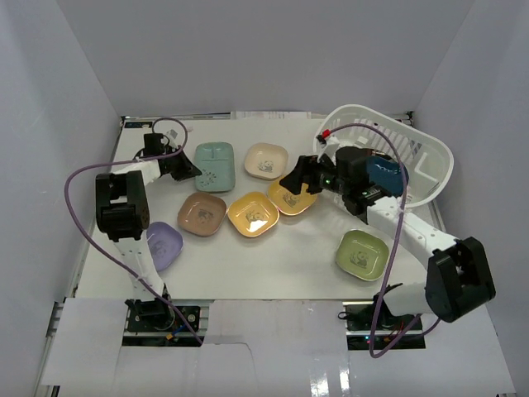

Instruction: Place the plates into the plastic bin on the countertop

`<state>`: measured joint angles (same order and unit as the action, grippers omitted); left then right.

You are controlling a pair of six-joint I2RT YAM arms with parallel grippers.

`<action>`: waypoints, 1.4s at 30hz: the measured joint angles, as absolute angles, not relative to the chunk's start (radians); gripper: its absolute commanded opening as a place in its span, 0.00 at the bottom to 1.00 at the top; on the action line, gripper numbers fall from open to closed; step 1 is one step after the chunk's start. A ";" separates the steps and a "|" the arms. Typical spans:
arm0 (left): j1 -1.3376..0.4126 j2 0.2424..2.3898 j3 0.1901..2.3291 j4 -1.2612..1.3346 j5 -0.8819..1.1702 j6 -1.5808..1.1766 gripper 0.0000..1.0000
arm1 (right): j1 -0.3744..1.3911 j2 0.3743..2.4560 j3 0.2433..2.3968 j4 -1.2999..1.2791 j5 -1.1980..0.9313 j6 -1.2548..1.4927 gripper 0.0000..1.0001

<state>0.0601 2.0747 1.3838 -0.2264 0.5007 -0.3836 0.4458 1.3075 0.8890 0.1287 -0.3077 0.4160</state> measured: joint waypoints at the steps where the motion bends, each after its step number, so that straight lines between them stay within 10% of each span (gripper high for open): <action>1: 0.074 2.051 1.353 -0.210 0.500 -0.411 0.00 | 0.482 1.329 0.897 0.132 -0.310 0.419 0.88; 22: 0.000 1.336 0.832 -0.118 0.577 -0.612 0.00 | 0.696 1.711 1.293 0.138 -0.273 0.510 1.00; 34: -0.019 1.200 0.765 -0.047 0.602 -0.648 0.00 | 0.727 1.722 1.213 0.143 -0.237 0.577 0.66; 38: -0.027 1.198 0.747 -0.043 0.617 -0.651 0.24 | 0.741 1.725 1.214 0.159 -0.256 0.595 0.15; 42: -0.027 1.180 0.733 -0.044 0.659 -0.658 0.71 | 0.743 1.722 1.213 0.140 -0.227 0.603 0.08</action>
<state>-0.0269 1.1801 0.7330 -0.0444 0.6594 -0.6579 0.7425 1.7218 1.2133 0.1398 -0.2272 0.6025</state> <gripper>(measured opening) 0.521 0.107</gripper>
